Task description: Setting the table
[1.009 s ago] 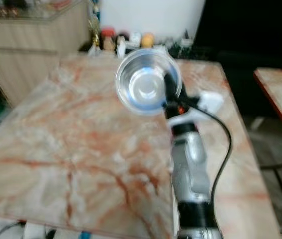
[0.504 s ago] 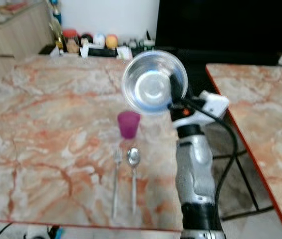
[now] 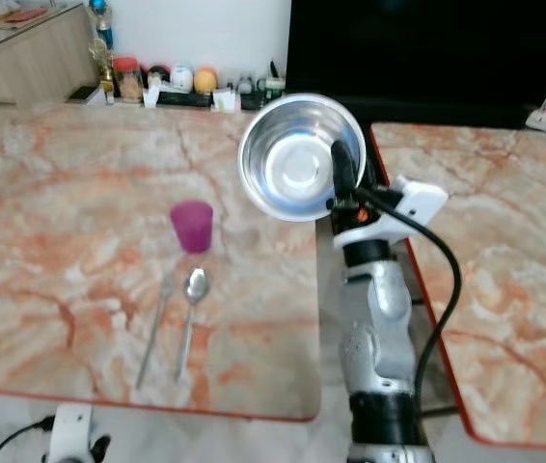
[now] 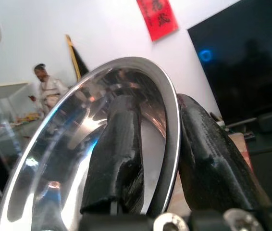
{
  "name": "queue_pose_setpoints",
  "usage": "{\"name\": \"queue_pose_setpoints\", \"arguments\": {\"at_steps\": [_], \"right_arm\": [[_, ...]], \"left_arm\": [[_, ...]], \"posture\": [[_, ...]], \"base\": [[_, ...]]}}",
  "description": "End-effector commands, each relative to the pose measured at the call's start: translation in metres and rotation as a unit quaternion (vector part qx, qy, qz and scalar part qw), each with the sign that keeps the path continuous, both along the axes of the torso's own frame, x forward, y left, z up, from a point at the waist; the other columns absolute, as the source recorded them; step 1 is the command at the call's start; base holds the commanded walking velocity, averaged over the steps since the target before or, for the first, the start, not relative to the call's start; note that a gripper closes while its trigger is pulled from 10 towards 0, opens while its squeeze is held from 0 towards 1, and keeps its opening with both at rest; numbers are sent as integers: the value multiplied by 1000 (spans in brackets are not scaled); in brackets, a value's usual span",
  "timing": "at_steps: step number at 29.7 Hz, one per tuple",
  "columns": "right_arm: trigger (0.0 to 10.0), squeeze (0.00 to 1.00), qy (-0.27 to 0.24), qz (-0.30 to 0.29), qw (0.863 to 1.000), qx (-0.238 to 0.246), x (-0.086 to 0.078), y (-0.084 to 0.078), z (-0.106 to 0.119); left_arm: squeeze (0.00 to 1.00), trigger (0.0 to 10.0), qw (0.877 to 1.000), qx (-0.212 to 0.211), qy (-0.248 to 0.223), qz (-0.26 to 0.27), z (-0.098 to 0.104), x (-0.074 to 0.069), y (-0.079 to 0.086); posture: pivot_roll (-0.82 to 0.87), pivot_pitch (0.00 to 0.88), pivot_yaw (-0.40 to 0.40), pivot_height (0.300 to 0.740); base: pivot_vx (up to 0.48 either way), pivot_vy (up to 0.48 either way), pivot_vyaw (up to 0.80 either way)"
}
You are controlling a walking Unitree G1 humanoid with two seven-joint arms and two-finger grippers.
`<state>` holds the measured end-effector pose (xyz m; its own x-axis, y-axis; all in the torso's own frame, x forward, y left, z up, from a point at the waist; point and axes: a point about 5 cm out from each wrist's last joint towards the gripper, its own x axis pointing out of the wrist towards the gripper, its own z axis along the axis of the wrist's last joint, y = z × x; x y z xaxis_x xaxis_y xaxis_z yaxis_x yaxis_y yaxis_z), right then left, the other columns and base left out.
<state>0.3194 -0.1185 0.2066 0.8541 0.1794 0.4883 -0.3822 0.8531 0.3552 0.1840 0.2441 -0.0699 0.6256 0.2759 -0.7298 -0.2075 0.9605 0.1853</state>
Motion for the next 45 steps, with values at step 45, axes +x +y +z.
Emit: {"name": "queue_pose_setpoints", "arguments": {"at_steps": [45], "right_arm": [[10000, 0, -4, -34, 999, -9, 0, -13, 4]], "left_arm": [[0, 10000, 1000, -8, 7, -24, -2, 1, -10]], "posture": [[17, 0, -17, 740]], "base": [[0, -304, 0]]}}
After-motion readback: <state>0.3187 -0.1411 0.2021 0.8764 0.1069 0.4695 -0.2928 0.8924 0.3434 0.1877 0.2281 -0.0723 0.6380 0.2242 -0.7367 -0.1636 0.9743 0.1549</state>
